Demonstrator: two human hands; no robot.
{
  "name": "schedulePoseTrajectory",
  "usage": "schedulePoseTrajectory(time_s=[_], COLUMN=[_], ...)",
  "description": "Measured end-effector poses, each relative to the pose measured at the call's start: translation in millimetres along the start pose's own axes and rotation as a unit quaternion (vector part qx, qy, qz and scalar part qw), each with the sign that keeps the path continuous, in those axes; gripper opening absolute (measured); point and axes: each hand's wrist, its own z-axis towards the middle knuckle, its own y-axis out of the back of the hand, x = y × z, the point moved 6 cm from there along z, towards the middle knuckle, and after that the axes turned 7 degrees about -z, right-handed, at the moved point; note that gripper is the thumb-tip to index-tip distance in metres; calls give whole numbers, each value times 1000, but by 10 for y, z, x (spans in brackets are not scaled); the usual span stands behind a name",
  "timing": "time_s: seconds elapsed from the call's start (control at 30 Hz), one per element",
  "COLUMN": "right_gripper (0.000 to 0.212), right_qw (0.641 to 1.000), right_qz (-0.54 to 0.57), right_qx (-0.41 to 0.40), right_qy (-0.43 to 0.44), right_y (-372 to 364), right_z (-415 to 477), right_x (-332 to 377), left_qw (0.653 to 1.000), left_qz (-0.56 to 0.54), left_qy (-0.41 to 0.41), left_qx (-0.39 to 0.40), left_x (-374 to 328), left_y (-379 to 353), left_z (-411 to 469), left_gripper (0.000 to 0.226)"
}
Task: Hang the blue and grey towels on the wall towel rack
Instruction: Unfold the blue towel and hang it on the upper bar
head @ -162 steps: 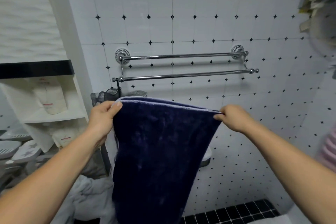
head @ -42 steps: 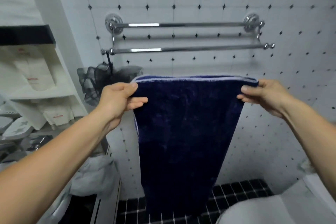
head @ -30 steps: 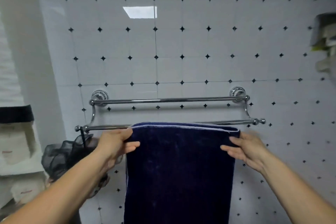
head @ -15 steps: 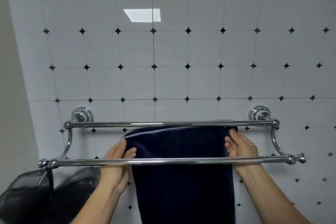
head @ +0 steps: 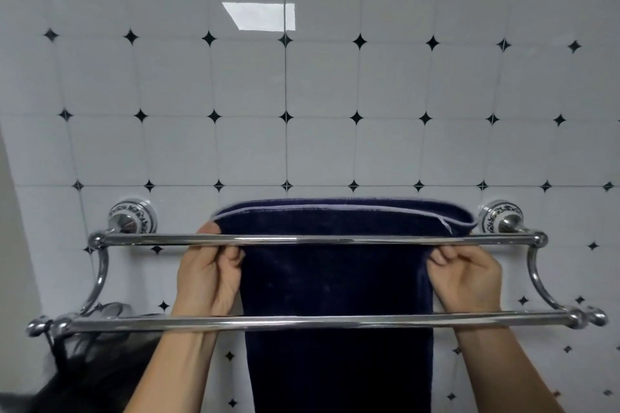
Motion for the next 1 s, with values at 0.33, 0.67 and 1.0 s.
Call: schedulePoseTrajectory(time_s=[0.33, 0.67, 1.0], right_gripper=[37, 22, 50], right_qw=[994, 972, 904], right_qz=[-29, -173, -350], right_qx=[89, -59, -188], right_qy=[53, 149, 161], right_y=[-282, -28, 85], right_z=[-2, -15, -294], right_x=[88, 149, 136], left_qw=[994, 987, 935], left_qz=[-48, 57, 192], left_qy=[-42, -148, -238], left_qx=[93, 7, -182], left_x=[16, 13, 58], left_y=[-189, -66, 184], left_z=[-55, -34, -368], left_gripper=[26, 30, 37])
